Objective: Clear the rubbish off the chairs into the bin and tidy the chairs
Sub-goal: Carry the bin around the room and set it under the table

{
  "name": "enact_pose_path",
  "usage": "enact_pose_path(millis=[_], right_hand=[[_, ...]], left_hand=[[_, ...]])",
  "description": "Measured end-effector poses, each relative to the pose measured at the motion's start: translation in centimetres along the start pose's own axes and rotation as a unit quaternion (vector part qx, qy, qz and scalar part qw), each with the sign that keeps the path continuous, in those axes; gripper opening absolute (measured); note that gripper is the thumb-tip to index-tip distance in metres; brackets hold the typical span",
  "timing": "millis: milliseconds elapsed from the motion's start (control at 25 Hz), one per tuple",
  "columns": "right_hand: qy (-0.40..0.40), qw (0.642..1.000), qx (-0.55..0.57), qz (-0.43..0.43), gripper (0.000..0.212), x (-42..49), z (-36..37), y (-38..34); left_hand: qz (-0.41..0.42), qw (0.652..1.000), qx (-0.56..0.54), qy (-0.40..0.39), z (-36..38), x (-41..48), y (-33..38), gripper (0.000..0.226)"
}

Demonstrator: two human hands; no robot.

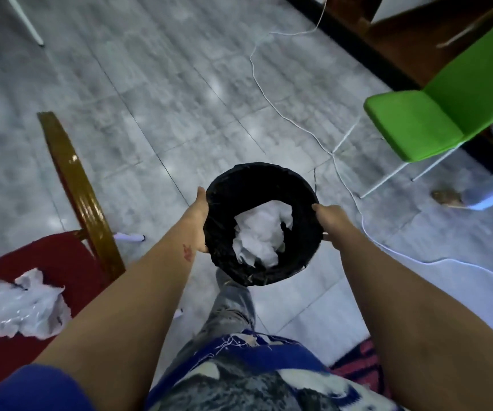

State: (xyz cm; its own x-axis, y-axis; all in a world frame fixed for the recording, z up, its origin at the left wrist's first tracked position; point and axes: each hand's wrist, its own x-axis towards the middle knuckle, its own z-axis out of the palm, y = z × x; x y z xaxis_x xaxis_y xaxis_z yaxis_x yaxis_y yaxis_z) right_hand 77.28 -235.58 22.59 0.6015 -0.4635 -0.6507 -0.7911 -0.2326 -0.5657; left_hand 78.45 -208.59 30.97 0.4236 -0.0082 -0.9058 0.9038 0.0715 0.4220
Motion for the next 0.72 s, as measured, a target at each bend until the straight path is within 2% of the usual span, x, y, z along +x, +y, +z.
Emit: enact_pose_path(millis=[160,400,560,720], right_hand=[[-0.013,0.999,-0.029,-0.010,0.059,6.4,1.8,-9.5],[-0.062,0.993,-0.085,-0.046,0.065,14.7,7.0,-24.2],[-0.127,0.979,-0.135,-0.087,0.055,19.2,13.8,-34.7],[-0.190,0.954,-0.191,-0.131,0.063,21.9,21.3,-43.9]], left_hand=[[-0.023,0.999,-0.037,0.019,-0.1,4.3,9.5,0.091],[-0.021,0.992,-0.119,0.046,-3.1,9.0,21.7,0.089],[-0.005,0.976,-0.208,0.058,-6.7,10.9,28.2,0.079],[0.026,0.951,-0.289,0.102,-10.2,11.9,33.5,0.077]])
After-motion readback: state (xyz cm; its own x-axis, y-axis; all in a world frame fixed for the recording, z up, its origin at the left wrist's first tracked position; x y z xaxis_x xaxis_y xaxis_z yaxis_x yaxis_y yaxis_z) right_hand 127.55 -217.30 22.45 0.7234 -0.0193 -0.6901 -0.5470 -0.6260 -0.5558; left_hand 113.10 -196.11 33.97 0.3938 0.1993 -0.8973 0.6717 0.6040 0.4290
